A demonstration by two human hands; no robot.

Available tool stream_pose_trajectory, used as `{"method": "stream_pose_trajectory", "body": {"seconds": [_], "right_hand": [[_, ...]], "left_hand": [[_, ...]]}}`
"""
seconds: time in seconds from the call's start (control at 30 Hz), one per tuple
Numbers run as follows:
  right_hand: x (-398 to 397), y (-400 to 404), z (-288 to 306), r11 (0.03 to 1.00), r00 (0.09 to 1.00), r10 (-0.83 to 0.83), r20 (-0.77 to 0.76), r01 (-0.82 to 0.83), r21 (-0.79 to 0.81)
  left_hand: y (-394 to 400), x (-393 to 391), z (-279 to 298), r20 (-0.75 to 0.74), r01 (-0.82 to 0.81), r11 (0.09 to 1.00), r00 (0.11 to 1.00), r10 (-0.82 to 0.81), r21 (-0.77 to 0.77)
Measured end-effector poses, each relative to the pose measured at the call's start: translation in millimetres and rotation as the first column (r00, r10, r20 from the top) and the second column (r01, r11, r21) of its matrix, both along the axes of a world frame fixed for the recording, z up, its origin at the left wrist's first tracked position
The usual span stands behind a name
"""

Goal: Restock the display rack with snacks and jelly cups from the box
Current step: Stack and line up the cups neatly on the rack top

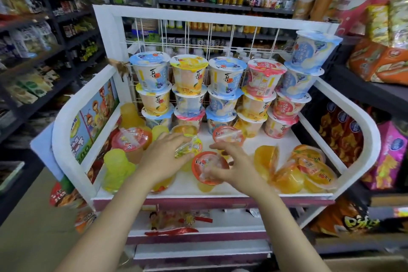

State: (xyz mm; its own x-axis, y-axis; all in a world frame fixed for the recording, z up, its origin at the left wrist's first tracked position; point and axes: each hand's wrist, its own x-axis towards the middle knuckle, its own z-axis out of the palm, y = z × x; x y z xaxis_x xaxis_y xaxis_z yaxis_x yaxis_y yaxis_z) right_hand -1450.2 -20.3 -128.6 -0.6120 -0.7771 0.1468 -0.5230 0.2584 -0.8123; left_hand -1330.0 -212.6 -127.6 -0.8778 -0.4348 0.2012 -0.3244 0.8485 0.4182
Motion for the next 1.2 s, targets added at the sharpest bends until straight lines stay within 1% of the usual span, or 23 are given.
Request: {"method": "stream_pose_trajectory", "body": {"seconds": [0.03, 0.1, 0.17, 0.23, 0.37, 0.5, 0.67, 0.73, 0.8, 0.87, 0.93, 1.0, 1.07, 1.13, 1.2], "right_hand": [[5.8, -1.4, -5.9, 0.997, 0.998, 0.056, 0.006, -0.056, 0.055], [12.8, -4.0, -13.0, 0.995, 0.996, 0.072, 0.059, -0.076, 0.071], [16.5, -5.6, -13.7, 0.998, 0.997, 0.029, 0.069, -0.033, 0.051], [17.4, -6.5, -13.8, 0.999, 0.999, -0.031, 0.03, 0.03, 0.042], [13.7, -2.3, -12.5, 0.987, 0.99, -0.138, -0.021, 0.139, 0.085], [11.7, 1.1, -10.8, 0.982, 0.988, -0.153, 0.012, 0.15, 0.113], [14.3, 7.2, -5.8, 0.989, 0.989, -0.138, 0.054, 0.134, 0.063], [5.2, 19.2, 3.8, 0.985, 0.985, -0.172, 0.034, 0.171, 0.023], [-12.4, 36.9, 16.6, 0.967, 0.968, -0.25, -0.002, 0.249, -0.048], [-36.3, 56.2, 27.6, 0.946, 0.95, -0.313, -0.022, 0.309, -0.094], [-63.0, 72.5, 31.7, 0.945, 0.945, -0.325, -0.037, 0.323, -0.052], [-89.2, 83.0, 32.3, 0.954, 0.956, -0.286, -0.065, 0.29, 0.068], [-112.1, 86.4, 30.1, 0.946, 0.974, -0.199, -0.107, 0.219, 0.237], [-127.7, 84.7, 27.5, 0.918, 0.989, -0.123, -0.082, 0.145, 0.37], [-137.6, 79.7, 24.1, 0.915, 0.994, -0.104, -0.023, 0.104, 0.39]], "left_hand": [[-0.3, 0.6, -0.5, -0.002, 0.002, 1.0, 1.0, -0.002, 0.004], [-0.8, 1.1, -1.0, -0.007, 0.009, 1.0, 1.0, -0.008, 0.005], [-1.9, 1.3, -1.4, -0.007, 0.011, 1.0, 1.0, -0.011, -0.001], [-2.4, 0.7, -1.0, 0.001, 0.009, 1.0, 1.0, -0.009, -0.003], [-0.8, -0.2, 0.4, 0.008, 0.01, 0.999, 1.0, -0.009, -0.035], [1.2, 1.2, 2.2, 0.014, 0.013, 0.998, 1.0, -0.012, -0.056], [5.0, -0.9, 7.1, 0.037, 0.002, 0.999, 0.999, 0.0, -0.037], [12.6, -7.0, 11.1, 0.054, -0.025, 0.994, 0.998, 0.031, -0.104], [29.7, -18.4, 17.6, -0.016, -0.009, 0.988, 1.0, 0.006, -0.155], [54.7, -35.7, 24.3, -0.095, 0.084, 0.988, 0.991, -0.097, -0.132], [79.8, -56.3, 26.7, -0.079, 0.177, 0.978, 0.979, -0.186, -0.109], [97.4, -75.7, 27.4, 0.03, 0.218, 0.97, 0.976, -0.216, -0.111], [101.1, -92.9, 22.3, 0.164, 0.215, 0.969, 0.967, -0.193, -0.126], [97.8, -104.3, 16.3, 0.256, 0.198, 0.972, 0.953, -0.161, -0.129], [93.4, -110.2, 11.3, 0.286, 0.184, 0.976, 0.947, -0.144, -0.118]]}}
